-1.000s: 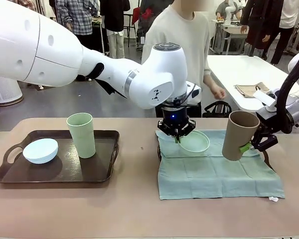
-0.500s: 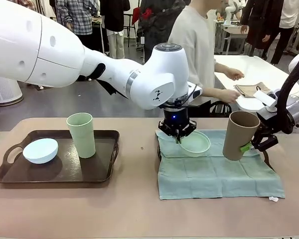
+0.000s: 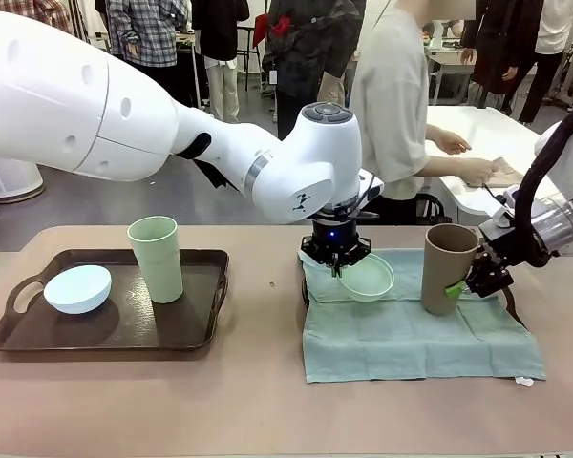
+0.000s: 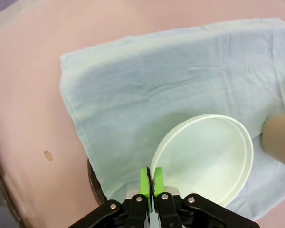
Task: Set up a tray with a mat and arrange the tableware.
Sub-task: Place the Picnic Bowl and Reusable plastic cup back onto the Handle tray in front of the human's position, then pick up the Picnic Bowl and Reusable plastic cup from the Handle tray in front of the human's position and hold them in the air.
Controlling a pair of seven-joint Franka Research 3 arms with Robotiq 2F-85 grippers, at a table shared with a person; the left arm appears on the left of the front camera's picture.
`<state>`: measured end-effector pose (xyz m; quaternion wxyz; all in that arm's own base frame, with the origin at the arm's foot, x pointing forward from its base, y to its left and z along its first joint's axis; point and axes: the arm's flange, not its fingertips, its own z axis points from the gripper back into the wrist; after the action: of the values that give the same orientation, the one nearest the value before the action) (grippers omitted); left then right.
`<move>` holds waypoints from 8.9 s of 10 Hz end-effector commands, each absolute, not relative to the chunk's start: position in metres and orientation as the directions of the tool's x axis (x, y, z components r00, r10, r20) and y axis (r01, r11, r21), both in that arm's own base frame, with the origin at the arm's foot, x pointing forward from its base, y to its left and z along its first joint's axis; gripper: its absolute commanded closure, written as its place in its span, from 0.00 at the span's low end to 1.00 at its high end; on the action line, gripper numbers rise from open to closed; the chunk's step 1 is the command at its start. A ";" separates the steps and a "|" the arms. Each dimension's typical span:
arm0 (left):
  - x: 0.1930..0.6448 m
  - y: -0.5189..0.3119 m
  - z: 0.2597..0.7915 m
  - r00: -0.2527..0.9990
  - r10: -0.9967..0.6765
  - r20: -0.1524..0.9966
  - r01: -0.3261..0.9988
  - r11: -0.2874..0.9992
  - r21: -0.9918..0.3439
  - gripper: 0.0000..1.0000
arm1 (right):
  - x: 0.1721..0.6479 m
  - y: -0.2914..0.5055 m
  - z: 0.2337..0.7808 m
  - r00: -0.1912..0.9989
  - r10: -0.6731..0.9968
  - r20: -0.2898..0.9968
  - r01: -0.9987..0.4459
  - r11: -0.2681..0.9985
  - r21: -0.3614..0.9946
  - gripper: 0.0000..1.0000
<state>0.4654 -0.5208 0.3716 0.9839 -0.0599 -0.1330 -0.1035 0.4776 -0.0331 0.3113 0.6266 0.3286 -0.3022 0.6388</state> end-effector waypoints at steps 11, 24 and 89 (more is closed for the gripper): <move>0.469 -0.519 0.368 0.957 -0.191 0.219 0.239 0.945 -0.222 0.00 | 0.470 -0.044 0.331 0.267 0.672 0.691 -0.958 0.106 0.266 0.00; 0.390 -0.410 0.528 0.914 -0.357 0.193 0.349 0.934 0.075 0.00 | 0.396 0.026 0.546 0.761 0.642 -0.092 -0.634 0.766 0.103 0.00; 0.272 0.227 0.463 0.863 0.504 -0.039 -0.197 0.264 -0.944 0.00 | 0.269 -0.302 0.494 0.964 -0.174 -0.201 0.233 0.193 0.953 0.00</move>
<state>0.2728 0.2262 0.4605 0.7875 -0.5586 -0.1401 0.2196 0.2691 -0.3004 0.4935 0.7736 0.6193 0.0270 -0.1314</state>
